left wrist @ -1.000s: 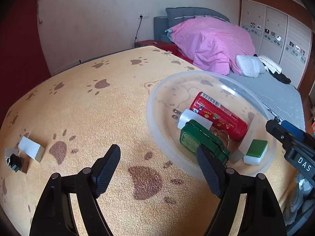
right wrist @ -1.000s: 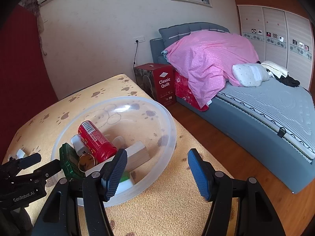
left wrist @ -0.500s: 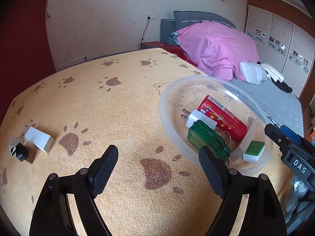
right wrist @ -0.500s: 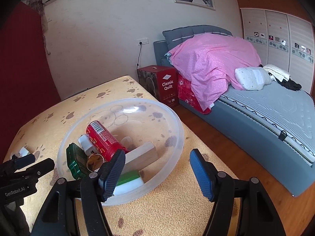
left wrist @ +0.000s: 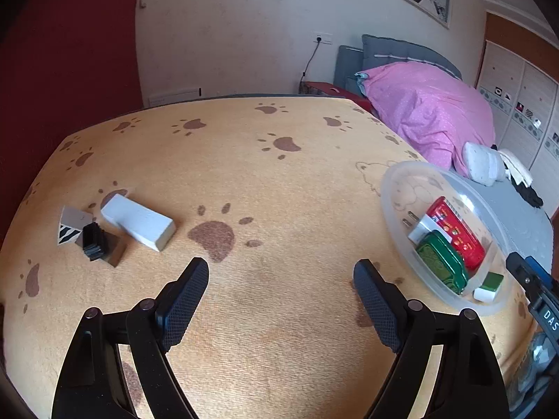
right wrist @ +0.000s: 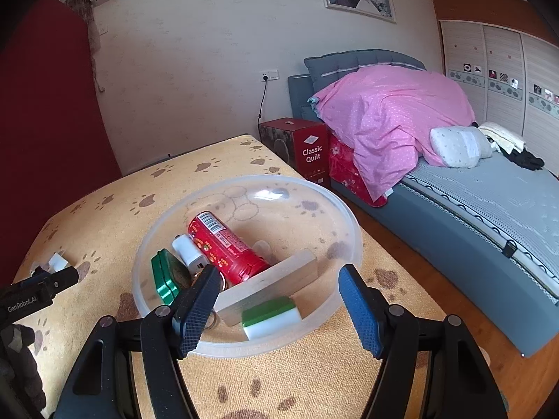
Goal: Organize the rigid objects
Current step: 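Move both open grippers back toward the remaining blocks on the bed, then grasp the small black box with the left gripper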
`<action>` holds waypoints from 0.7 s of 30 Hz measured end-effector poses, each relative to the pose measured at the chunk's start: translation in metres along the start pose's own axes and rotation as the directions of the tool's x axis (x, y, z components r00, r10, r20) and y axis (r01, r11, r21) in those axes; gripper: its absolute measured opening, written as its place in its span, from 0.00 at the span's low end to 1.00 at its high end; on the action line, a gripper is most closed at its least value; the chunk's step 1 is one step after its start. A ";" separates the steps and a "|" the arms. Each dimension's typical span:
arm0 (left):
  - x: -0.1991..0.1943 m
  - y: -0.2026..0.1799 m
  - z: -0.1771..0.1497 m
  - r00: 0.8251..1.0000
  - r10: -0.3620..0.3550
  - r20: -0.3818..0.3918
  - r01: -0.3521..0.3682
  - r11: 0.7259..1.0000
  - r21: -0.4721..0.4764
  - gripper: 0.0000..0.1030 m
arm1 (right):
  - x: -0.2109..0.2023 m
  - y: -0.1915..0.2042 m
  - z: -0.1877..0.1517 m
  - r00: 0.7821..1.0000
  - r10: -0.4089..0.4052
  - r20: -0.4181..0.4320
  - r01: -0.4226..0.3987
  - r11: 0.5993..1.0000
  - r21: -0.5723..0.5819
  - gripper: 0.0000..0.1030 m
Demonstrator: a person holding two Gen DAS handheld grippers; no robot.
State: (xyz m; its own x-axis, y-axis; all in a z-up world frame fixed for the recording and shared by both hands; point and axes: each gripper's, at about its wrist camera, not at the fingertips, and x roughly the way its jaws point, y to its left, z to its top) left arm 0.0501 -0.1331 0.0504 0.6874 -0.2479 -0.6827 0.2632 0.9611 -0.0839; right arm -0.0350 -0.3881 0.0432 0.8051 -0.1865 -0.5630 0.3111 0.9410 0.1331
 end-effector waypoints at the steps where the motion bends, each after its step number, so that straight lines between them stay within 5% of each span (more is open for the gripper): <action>1: 0.000 0.006 0.000 1.000 0.012 0.001 -0.012 1.000 -0.009 0.83 | 0.000 0.003 -0.001 1.000 0.007 -0.002 -0.007 1.000 -0.006 0.72; 21: -0.010 0.130 -0.002 0.977 0.215 -0.004 -0.211 0.951 -0.224 0.83 | 0.001 0.061 -0.010 0.991 0.114 -0.070 -0.121 0.987 -0.107 0.73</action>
State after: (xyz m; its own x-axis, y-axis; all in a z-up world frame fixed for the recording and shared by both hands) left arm 0.0761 -0.0049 0.0448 0.7254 -0.0345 -0.6875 -0.0464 0.9940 -0.0988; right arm -0.0201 -0.3277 0.0429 0.7981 -0.0582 -0.5997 0.1558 0.9814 0.1121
